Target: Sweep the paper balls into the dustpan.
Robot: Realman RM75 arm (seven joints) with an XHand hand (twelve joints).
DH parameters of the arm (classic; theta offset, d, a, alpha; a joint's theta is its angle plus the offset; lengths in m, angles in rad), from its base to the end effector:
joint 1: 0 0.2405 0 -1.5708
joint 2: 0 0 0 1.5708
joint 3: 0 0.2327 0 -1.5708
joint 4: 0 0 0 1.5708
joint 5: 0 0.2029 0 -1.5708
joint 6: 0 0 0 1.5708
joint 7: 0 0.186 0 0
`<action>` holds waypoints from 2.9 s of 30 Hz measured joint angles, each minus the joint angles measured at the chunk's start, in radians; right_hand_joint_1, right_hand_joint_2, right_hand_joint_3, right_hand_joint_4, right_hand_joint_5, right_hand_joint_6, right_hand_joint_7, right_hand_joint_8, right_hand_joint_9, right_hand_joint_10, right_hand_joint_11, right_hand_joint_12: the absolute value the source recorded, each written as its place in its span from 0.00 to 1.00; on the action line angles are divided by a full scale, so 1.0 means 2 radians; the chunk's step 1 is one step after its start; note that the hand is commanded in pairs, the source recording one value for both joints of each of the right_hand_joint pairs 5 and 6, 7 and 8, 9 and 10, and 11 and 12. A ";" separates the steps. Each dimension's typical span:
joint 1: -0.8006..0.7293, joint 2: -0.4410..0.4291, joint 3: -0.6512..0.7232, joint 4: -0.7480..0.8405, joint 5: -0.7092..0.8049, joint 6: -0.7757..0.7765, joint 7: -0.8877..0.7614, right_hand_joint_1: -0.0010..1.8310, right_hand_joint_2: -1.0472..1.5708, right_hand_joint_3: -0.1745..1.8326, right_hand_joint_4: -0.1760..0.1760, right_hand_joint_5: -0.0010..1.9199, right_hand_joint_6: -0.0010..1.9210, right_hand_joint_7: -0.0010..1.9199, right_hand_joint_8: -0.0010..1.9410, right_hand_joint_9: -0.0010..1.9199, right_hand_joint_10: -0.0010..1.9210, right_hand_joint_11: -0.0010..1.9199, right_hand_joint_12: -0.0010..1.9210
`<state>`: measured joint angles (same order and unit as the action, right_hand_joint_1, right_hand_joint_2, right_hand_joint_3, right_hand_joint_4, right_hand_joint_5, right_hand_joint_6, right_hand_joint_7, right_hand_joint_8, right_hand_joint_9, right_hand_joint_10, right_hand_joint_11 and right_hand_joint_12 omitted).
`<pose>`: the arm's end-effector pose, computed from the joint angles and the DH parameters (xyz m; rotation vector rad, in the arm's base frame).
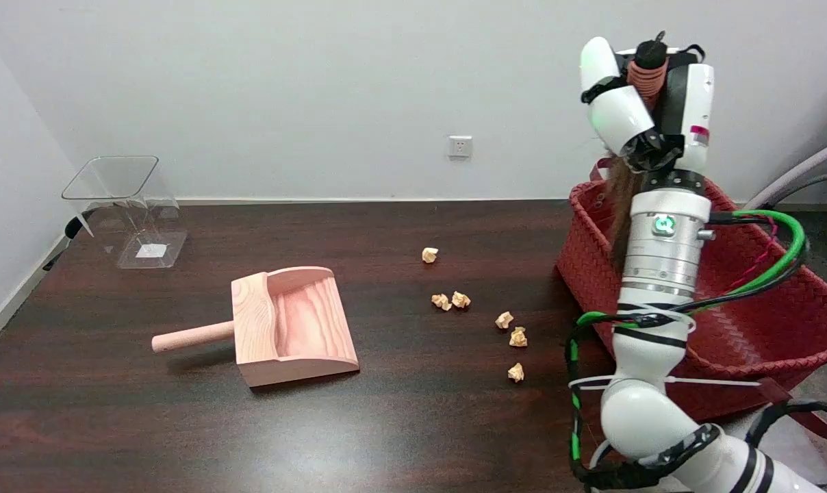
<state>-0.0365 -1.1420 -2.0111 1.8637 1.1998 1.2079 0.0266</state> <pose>-0.0779 -0.2829 0.3205 1.2439 -0.0623 1.5297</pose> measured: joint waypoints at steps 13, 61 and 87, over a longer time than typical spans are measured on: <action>0.023 -0.029 -0.045 -0.002 -0.008 -0.010 0.010 0.46 1.00 0.33 0.50 0.98 0.98 1.00 0.99 0.98 0.98 0.98 0.98; -0.012 -0.056 -0.110 -0.135 0.038 -0.001 0.059 0.44 1.00 0.36 0.50 1.00 1.00 1.00 0.99 1.00 1.00 1.00 1.00; 0.043 -0.106 -0.107 -0.301 0.021 0.008 0.090 0.44 1.00 0.32 0.50 1.00 1.00 1.00 0.99 1.00 1.00 1.00 1.00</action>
<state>0.0485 -1.3538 -2.2246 1.2613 1.2408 1.2237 0.2070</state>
